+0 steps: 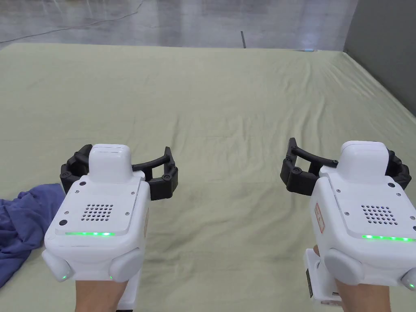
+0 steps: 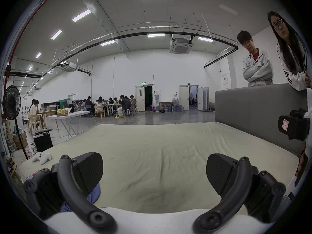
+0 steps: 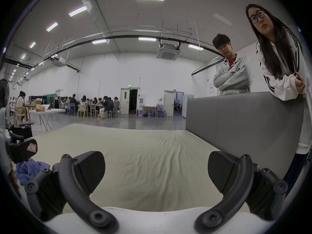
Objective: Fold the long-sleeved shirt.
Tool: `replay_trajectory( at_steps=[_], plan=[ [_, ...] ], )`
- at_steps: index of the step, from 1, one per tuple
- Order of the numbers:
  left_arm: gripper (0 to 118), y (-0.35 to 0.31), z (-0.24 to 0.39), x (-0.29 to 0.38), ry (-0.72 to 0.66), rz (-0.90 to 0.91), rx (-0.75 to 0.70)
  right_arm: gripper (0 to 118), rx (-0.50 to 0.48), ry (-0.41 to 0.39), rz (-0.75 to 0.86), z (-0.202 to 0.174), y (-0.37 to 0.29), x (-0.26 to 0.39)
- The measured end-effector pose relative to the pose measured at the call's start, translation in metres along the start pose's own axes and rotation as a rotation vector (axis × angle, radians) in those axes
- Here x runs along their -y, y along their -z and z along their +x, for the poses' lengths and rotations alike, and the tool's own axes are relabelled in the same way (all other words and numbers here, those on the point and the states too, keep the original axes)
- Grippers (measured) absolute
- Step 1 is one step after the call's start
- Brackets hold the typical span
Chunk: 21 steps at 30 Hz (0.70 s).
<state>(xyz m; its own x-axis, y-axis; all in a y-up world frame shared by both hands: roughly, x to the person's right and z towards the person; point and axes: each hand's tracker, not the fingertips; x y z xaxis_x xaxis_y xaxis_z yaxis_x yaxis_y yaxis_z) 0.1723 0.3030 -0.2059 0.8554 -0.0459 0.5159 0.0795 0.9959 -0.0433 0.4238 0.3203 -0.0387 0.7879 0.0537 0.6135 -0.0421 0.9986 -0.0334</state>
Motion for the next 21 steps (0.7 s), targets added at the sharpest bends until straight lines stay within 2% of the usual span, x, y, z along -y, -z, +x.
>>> replay_trajectory(
  at_steps=[21],
  plan=[
    [118, -0.0039, -0.0027, -0.0021, -0.025, 0.009, 0.004, 118, 0.019, 0.004, -0.011, 0.0017, -0.0019, -0.0022]
  ],
)
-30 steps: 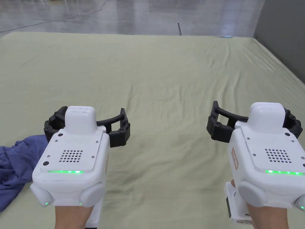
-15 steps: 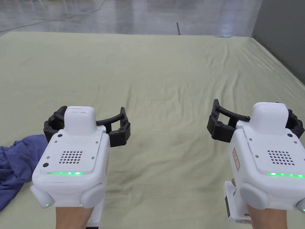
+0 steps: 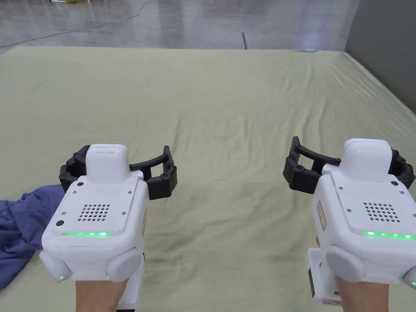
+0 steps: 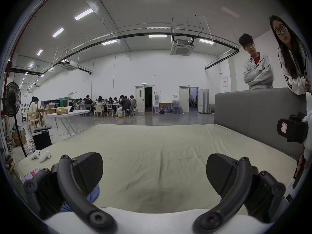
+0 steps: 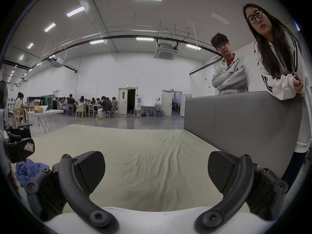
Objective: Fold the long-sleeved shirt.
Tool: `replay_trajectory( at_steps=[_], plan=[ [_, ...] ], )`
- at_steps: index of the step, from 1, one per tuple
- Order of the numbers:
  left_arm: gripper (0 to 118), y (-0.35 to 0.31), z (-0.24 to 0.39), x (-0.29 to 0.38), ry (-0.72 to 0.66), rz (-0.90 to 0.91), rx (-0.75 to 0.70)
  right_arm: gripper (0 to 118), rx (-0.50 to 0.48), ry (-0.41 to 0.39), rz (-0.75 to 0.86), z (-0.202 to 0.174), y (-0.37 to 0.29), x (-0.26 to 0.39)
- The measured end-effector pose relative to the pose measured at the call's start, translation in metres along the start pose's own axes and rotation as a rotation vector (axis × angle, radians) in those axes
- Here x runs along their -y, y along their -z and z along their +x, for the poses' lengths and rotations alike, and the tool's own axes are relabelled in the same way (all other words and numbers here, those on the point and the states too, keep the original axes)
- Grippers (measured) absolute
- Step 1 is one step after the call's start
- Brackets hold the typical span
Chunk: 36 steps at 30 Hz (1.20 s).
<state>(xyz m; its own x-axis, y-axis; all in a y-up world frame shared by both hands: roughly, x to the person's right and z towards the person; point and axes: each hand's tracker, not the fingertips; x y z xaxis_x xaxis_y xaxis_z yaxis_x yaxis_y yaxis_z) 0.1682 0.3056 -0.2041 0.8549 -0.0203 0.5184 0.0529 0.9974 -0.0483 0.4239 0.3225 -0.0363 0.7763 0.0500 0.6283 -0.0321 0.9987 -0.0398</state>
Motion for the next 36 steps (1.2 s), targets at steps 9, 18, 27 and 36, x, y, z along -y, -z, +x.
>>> replay_trajectory(
  at_steps=[9, 18, 27, 36],
  plan=[
    [118, 0.004, 0.004, 0.005, 0.021, -0.006, 0.01, 118, 0.004, 0.034, -0.022, 0.003, 0.001, 0.0],
    [0, -0.002, 0.007, 0.003, 0.02, -0.038, -0.056, 2, 0.049, -0.026, -0.083, -0.003, -0.002, 0.001],
    [0, -0.002, -0.008, 0.005, 0.029, -0.032, -0.058, 2, 0.046, 0.016, -0.105, -0.006, -0.003, 0.002],
    [0, -0.054, -0.106, -0.001, 0.057, -0.008, -0.357, 2, -0.233, 0.036, -0.046, -0.107, 0.023, -0.017]
  ],
)
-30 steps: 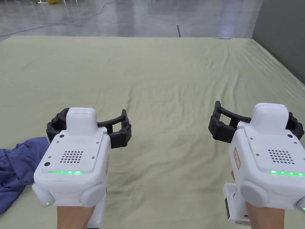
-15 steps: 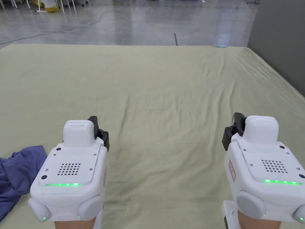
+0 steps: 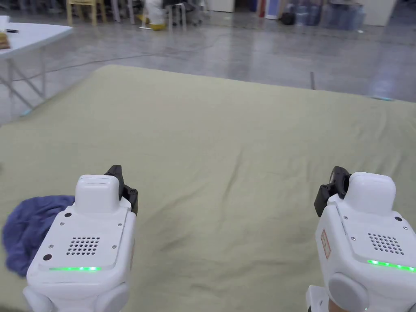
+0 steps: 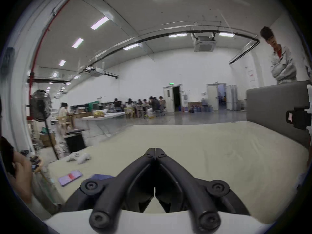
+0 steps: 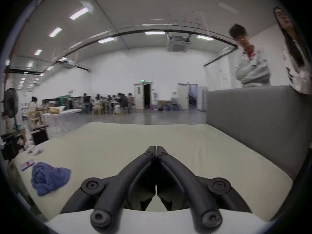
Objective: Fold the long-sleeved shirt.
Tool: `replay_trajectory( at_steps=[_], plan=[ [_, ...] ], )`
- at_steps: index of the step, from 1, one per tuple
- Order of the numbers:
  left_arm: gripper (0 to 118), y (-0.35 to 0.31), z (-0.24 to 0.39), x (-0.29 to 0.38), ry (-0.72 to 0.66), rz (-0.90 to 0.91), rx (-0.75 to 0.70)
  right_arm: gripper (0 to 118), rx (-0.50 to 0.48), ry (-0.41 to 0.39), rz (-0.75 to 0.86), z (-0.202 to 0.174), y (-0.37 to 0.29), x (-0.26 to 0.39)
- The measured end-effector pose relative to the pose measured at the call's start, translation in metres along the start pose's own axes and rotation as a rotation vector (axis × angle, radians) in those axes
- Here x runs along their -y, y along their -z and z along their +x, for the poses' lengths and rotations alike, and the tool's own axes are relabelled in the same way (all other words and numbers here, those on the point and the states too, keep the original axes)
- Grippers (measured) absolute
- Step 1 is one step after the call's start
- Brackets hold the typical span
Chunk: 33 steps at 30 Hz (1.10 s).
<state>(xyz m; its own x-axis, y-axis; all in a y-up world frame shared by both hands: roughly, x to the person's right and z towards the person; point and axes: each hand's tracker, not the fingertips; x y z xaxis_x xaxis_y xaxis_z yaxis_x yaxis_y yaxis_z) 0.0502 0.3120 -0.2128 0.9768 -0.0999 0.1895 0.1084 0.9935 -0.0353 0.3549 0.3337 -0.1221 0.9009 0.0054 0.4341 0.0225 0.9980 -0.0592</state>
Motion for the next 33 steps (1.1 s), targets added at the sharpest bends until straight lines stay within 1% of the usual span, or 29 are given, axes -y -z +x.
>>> replay_trajectory(
  at_steps=[4, 6, 9, 13, 15, 16, 17, 19, 20, 21, 22, 24, 25, 27, 28, 29, 30, 31, 32, 33],
  plan=[
    [0, -0.012, -0.051, 0.004, -0.015, -0.031, -0.135, 2, -0.204, 0.029, -0.022, -0.069, 0.009, 0.003],
    [0, -0.019, -0.07, 0.007, 0.005, -0.043, -0.194, 2, -0.293, 0.01, -0.027, -0.103, 0.008, 0.006],
    [0, -0.025, -0.087, 0.009, -0.001, -0.064, -0.227, 2, -0.359, -0.04, -0.03, -0.136, 0.007, 0.009],
    [0, -0.019, -0.096, 0.013, -0.008, -0.112, -0.226, 2, -0.372, -0.021, -0.051, -0.145, 0.013, 0.01],
    [0, -0.001, -0.1, 0.013, 0.0, -0.212, -0.196, 2, -0.372, -0.019, -0.067, -0.142, 0.016, 0.009],
    [0, 0.015, -0.104, 0.014, -0.029, -0.31, -0.19, 2, -0.37, -0.016, -0.072, -0.14, 0.017, 0.008],
    [22, 0.035, -0.109, 0.015, -0.064, -0.422, -0.163, 2, -0.367, -0.01, -0.075, -0.137, 0.017, 0.008],
    [105, 0.079, -0.123, 0.025, -0.149, -0.606, -0.057, 2, -0.357, -0.004, -0.085, -0.132, 0.018, 0.009],
    [118, 0.102, -0.13, 0.035, -0.185, -0.675, 0.001, 2, -0.353, -0.006, -0.092, -0.13, 0.02, 0.009],
    [118, 0.119, -0.133, 0.04, -0.195, -0.697, 0.006, 2, -0.352, -0.008, -0.098, -0.128, 0.02, 0.011],
    [118, 0.141, -0.133, 0.046, -0.151, -0.772, 0.002, 2, -0.35, -0.013, -0.105, -0.126, 0.021, 0.013],
    [118, 0.178, -0.133, 0.06, -0.129, -0.827, -0.019, 2, -0.342, -0.025, -0.122, -0.124, 0.023, 0.017],
    [118, 0.195, -0.135, 0.071, -0.152, -0.853, 0.003, 2, -0.34, -0.03, -0.133, -0.122, 0.025, 0.02],
    [117, 0.229, -0.135, 0.093, -0.148, -0.962, -0.016, 2, -0.333, -0.037, -0.158, -0.119, 0.029, 0.026],
    [107, 0.241, -0.134, 0.107, -0.153, -1.005, -0.009, 2, -0.33, -0.04, -0.168, -0.119, 0.031, 0.03],
    [81, 0.25, -0.133, 0.119, -0.136, -1.061, -0.006, 2, -0.329, -0.044, -0.179, -0.118, 0.034, 0.033],
    [61, 0.255, -0.132, 0.128, -0.126, -1.09, 0.006, 2, -0.328, -0.048, -0.188, -0.116, 0.036, 0.035],
    [54, 0.253, -0.127, 0.133, -0.051, -1.103, -0.03, 2, -0.325, -0.055, -0.196, -0.116, 0.039, 0.037],
    [51, 0.251, -0.124, 0.134, 0.002, -1.054, -0.021, 2, -0.321, -0.061, -0.202, -0.115, 0.041, 0.039],
    [48, 0.249, -0.123, 0.126, -0.015, -1.034, 0.0, 2, -0.317, -0.063, -0.208, -0.114, 0.044, 0.04]
  ],
)
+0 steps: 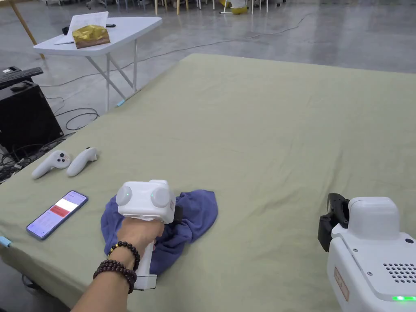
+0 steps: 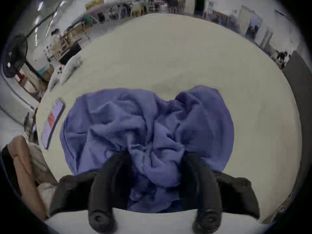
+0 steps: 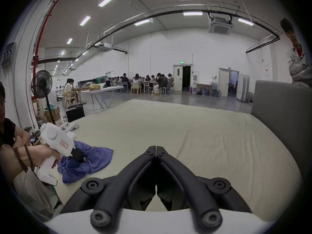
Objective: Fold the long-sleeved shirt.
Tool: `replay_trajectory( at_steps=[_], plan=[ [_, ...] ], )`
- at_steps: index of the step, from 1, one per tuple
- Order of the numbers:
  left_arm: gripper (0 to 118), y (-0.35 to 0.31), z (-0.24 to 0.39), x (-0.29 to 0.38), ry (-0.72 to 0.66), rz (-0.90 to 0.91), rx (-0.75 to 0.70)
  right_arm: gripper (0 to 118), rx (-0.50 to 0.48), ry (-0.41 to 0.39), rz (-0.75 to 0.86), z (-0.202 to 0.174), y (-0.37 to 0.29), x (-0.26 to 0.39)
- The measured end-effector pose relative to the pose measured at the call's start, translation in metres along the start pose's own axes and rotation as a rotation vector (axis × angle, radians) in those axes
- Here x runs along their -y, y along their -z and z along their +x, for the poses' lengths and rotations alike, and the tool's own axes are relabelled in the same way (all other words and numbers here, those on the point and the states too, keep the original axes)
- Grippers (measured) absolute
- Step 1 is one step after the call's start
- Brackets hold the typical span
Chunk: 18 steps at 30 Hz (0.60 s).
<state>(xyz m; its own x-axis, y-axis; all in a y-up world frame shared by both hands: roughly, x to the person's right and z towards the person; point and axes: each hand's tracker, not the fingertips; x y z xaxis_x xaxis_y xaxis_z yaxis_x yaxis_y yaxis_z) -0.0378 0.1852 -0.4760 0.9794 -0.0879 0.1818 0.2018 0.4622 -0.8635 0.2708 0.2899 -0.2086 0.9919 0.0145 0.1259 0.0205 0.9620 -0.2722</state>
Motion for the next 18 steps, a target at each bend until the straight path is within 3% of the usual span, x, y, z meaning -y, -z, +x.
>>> replay_trajectory(
  at_steps=[3, 10, 15, 18],
  plan=[
    [33, -0.016, -0.006, -0.003, -0.032, 0.016, 0.011, 2, 0.001, 0.004, -0.008, 0.005, 0.004, 0.001],
    [30, -0.099, 0.034, -0.014, 0.031, 0.231, 0.184, 2, 0.039, 0.007, 0.007, 0.031, -0.007, -0.002],
    [30, -0.16, 0.142, -0.035, 0.208, 0.355, 0.362, 2, 0.128, 0.031, 0.028, 0.071, -0.034, -0.006],
    [30, -0.172, 0.239, -0.04, 0.299, 0.347, 0.501, 2, 0.217, 0.057, 0.034, 0.106, -0.057, -0.004]
  ],
)
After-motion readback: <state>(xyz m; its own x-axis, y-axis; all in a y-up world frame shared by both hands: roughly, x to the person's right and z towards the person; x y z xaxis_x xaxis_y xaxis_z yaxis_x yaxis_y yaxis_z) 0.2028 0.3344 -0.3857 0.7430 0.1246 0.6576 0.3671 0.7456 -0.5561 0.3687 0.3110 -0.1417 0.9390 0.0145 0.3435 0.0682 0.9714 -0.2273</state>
